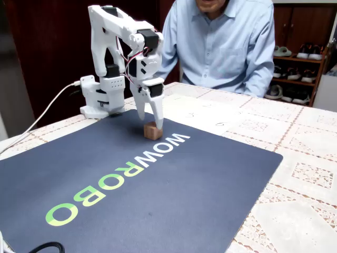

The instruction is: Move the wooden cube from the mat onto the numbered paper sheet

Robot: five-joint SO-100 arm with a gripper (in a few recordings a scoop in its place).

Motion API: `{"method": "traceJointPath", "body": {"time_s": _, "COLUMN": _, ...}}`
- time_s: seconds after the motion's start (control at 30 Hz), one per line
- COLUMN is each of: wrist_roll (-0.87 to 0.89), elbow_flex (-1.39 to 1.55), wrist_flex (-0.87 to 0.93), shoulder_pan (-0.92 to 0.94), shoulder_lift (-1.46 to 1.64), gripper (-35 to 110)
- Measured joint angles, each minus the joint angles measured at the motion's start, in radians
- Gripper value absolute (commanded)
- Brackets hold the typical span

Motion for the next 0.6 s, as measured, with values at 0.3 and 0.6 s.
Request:
{"method": "traceJointPath", "body": {"time_s": 0.3, "wrist_roll": -0.046, "elbow_flex": -0.126, "wrist_flex": 0.028, "shoulder_pan": 0.060, "shoulder_lift": -0.106, "gripper": 21}}
{"method": "traceJointPath", "body": {"time_s": 0.6, "wrist_roll": -0.107, "elbow_flex": -0.130, "wrist_flex": 0.031, "shoulder_pan": 0.055, "shoulder_lift": -0.127, "gripper": 3}}
